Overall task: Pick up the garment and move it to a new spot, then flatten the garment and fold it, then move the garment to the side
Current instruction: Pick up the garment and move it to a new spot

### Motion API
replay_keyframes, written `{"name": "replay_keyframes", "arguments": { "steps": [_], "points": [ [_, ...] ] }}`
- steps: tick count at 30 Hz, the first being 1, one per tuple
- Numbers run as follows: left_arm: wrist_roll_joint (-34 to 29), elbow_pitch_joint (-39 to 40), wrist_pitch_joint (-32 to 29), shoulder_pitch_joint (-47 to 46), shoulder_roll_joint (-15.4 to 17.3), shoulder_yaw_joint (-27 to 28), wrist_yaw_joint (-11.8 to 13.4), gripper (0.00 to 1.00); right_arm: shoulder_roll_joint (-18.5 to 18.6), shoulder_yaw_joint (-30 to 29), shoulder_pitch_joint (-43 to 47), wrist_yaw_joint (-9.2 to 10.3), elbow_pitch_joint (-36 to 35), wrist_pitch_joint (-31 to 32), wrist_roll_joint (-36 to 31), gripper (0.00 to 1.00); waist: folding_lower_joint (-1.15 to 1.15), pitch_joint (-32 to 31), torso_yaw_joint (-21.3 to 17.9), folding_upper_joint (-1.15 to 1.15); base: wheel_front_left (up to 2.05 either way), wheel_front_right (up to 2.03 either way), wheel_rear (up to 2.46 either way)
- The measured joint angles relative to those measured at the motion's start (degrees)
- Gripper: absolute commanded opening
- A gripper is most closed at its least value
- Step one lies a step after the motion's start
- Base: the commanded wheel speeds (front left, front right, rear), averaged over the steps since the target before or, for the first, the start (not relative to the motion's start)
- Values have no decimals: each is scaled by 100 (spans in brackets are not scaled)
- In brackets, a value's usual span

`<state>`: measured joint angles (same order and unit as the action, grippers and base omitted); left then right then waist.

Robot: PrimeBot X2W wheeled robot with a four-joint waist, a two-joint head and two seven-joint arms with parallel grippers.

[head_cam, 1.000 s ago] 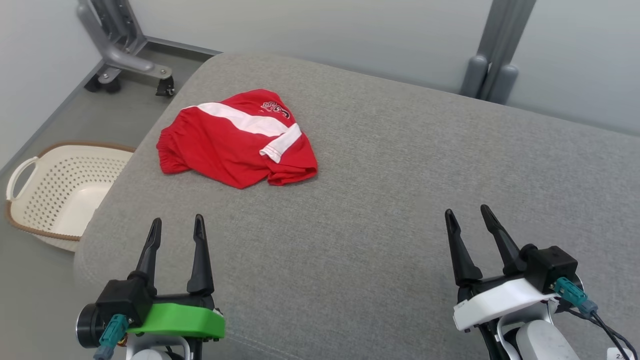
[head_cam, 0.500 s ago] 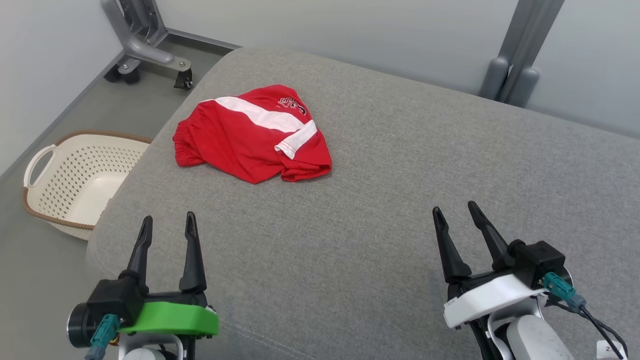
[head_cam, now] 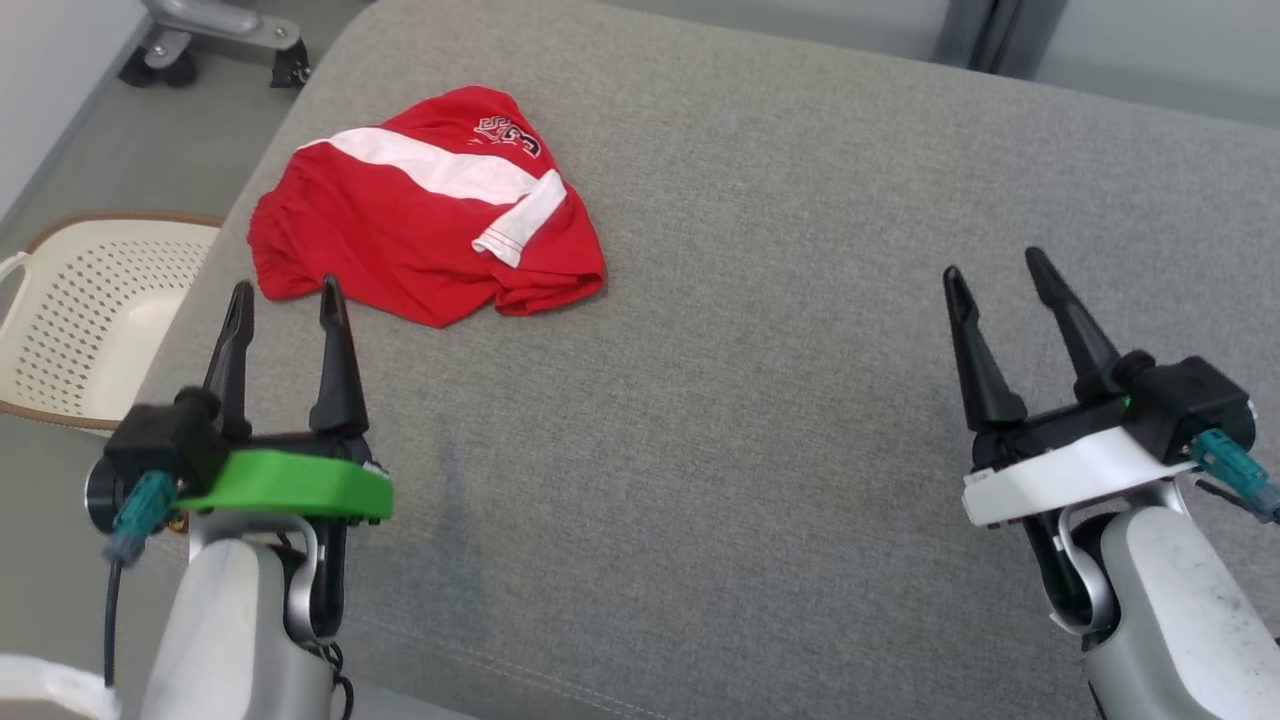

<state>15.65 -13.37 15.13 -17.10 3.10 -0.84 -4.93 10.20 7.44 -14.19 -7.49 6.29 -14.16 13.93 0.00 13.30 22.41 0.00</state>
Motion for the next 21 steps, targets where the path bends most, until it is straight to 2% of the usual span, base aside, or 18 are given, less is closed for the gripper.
{"name": "replay_keyframes", "arguments": {
  "steps": [3,11,15,21],
  "points": [
    [-2,-725,-42,-699,212,-88,-114,100,135,-32,-142,0,-250,119,-2,100,0,290,-89,0,0,0,0],
    [272,-2326,-788,-2652,732,-434,-222,100,286,-87,-403,0,-1013,452,-97,100,0,1093,-337,0,0,0,0],
    [375,-3012,-1310,-3298,982,-802,-238,100,298,-101,-526,0,-1255,572,-148,100,0,1441,-477,0,0,0,0],
    [977,-3688,-2180,-3884,1229,-1427,-245,100,290,-207,-547,0,-1296,592,-259,100,1,1842,-738,0,0,0,0]
  ]
}}
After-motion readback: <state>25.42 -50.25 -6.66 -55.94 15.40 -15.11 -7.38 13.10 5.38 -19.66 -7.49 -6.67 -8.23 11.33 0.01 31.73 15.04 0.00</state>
